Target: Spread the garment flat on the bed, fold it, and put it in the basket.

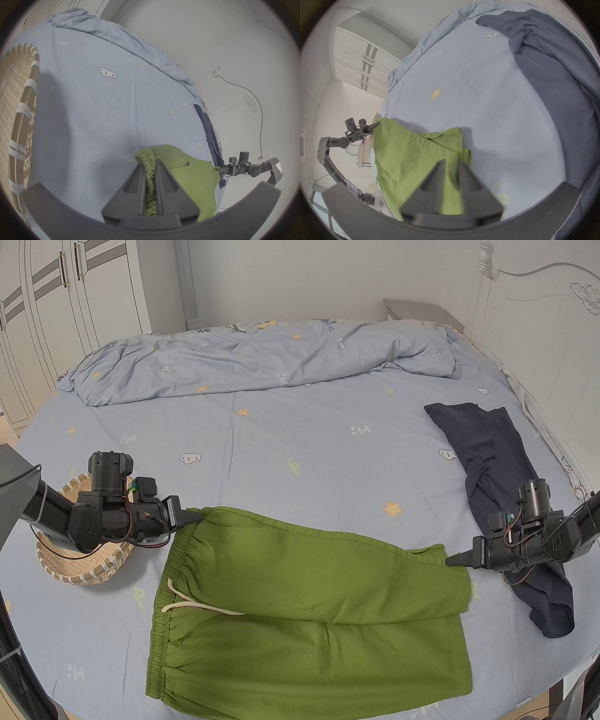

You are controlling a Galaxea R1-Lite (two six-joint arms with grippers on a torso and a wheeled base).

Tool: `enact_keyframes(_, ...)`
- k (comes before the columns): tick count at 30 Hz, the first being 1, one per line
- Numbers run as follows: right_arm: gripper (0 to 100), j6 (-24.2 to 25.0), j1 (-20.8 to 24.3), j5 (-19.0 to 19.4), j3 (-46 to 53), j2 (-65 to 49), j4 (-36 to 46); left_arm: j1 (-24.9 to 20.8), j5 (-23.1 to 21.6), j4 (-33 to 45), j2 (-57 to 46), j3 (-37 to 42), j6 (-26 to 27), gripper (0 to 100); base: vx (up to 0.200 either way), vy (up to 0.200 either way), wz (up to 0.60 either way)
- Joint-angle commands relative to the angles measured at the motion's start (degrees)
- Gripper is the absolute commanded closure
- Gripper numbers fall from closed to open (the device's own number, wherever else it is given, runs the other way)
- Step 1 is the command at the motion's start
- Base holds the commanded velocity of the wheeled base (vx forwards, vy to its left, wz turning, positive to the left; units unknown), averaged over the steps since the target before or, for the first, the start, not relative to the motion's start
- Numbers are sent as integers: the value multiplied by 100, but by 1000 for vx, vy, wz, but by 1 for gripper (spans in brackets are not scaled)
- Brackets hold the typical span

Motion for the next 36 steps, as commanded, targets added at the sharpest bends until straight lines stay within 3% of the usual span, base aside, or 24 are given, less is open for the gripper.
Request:
enact_keyframes(1, 100, -16, -138, 1, -12, 15, -52, 19, 1, -4, -23, 9, -1, 100, 0, 0, 0)
enact_keyframes(8, 100, -34, -305, -17, -29, -46, -70, 71, 18, -4, -67, 88, -1, 100, 0, 0, 0)
enact_keyframes(13, 100, -52, -190, -369, -64, -407, -70, 159, 18, -12, -392, 263, -1, 100, 0, 0, 0)
enact_keyframes(14, 100, -69, -15, -676, -143, -644, -52, 159, 10, -12, -718, 413, -1, 100, 0, 0, 0)
enact_keyframes(17, 100, -60, 372, -1045, -126, -1242, -34, 142, -17, -4, -1377, 659, -19, 100, 0, 0, 0)
enact_keyframes(22, 100, -69, 952, -1080, -302, -2200, 247, 150, -17, -4, -2001, 896, -19, 100, 0, 0, 0)
enact_keyframes(29, 100, -78, 1963, -1098, -1233, -3527, 2251, 124, -17, -4, -2106, 931, -19, 100, 0, 0, 0)
enact_keyframes(36, 100, -78, 2455, -1098, -1356, -4221, 2664, 124, -17, -4, -2115, 931, -19, 100, 0, 0, 0)
